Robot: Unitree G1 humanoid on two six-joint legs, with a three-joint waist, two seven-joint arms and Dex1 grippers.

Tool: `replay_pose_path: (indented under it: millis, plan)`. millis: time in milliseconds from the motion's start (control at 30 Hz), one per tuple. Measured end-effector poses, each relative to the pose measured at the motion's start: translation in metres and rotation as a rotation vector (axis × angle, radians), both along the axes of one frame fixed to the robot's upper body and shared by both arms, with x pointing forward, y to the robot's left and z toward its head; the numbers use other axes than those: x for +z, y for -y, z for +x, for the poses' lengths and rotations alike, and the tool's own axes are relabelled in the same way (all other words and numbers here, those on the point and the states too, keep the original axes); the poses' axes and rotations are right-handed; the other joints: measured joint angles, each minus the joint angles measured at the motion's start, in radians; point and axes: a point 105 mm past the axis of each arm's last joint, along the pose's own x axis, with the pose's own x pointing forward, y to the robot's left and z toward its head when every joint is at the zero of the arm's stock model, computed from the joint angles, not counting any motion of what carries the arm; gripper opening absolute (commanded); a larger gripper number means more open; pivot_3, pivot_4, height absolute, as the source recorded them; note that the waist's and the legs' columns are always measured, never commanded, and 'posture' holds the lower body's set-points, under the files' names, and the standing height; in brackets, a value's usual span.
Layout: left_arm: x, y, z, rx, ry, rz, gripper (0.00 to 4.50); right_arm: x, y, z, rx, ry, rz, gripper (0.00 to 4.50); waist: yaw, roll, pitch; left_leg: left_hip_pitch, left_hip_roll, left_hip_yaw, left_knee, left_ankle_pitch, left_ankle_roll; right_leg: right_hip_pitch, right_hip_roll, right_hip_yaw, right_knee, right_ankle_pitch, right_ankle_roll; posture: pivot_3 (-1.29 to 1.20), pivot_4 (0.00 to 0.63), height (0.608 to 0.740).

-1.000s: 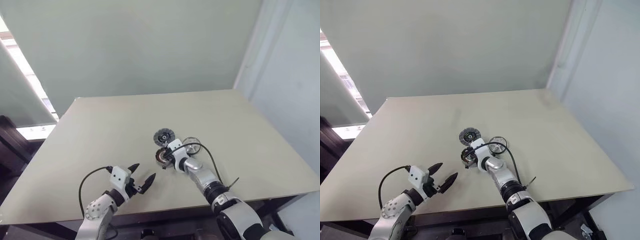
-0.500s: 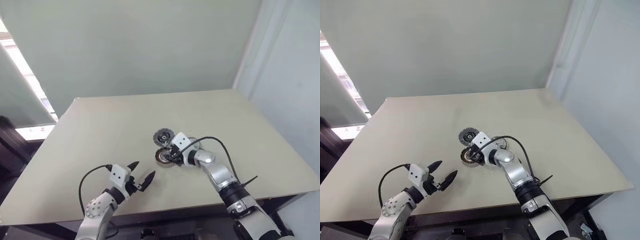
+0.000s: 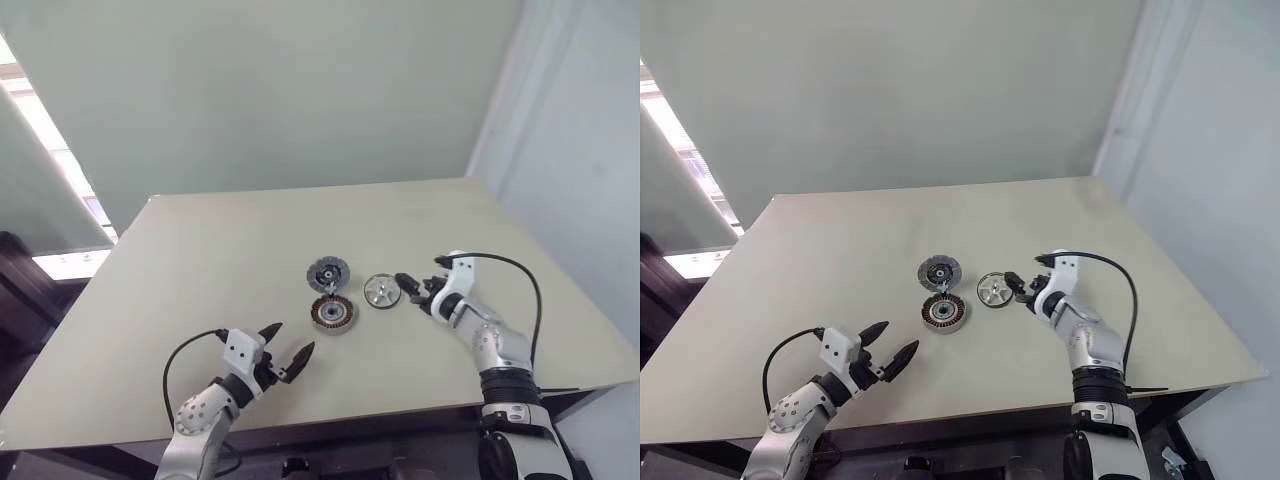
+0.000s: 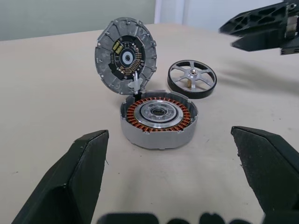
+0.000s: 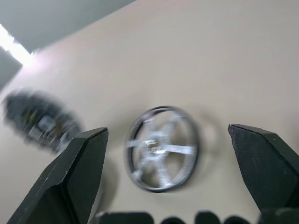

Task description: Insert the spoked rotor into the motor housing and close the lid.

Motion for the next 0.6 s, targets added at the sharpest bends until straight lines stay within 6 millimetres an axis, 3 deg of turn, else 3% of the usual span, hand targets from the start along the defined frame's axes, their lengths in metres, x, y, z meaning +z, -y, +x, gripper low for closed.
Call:
replay_pose_path:
  millis: [100, 300, 600]
  plan:
    - [0.000, 0.001, 0.001, -0.006, 0.000, -0.001, 4.50, -0.009, 0.002, 0.000, -0.028, -0.077, 0.117, 4.49, -0.001, 0.000, 0.000, 0.000, 0.000, 0.001, 0.000, 0.000, 0.000, 0.000, 0.001, 0.000, 0.000, 0.000, 0.000, 0.00, 0.000, 0.740]
    - [0.002, 0.005, 0.003, -0.030, 0.007, 0.002, 4.50, -0.029, -0.026, 0.002, 0.008, -0.213, 0.317, 4.49, 0.000, 0.002, 0.000, 0.000, 0.000, 0.001, 0.000, 0.000, 0.000, 0.000, 0.001, 0.001, 0.000, 0.000, 0.000, 0.00, 0.000, 0.740]
    - [0.003, 0.001, 0.003, -0.034, 0.003, 0.025, 4.50, -0.044, -0.039, 0.009, -0.014, -0.279, 0.390, 4.49, 0.000, 0.003, 0.000, 0.000, 0.000, 0.001, 0.000, 0.000, 0.001, 0.000, 0.001, 0.001, 0.000, 0.000, 0.001, 0.00, 0.000, 0.740]
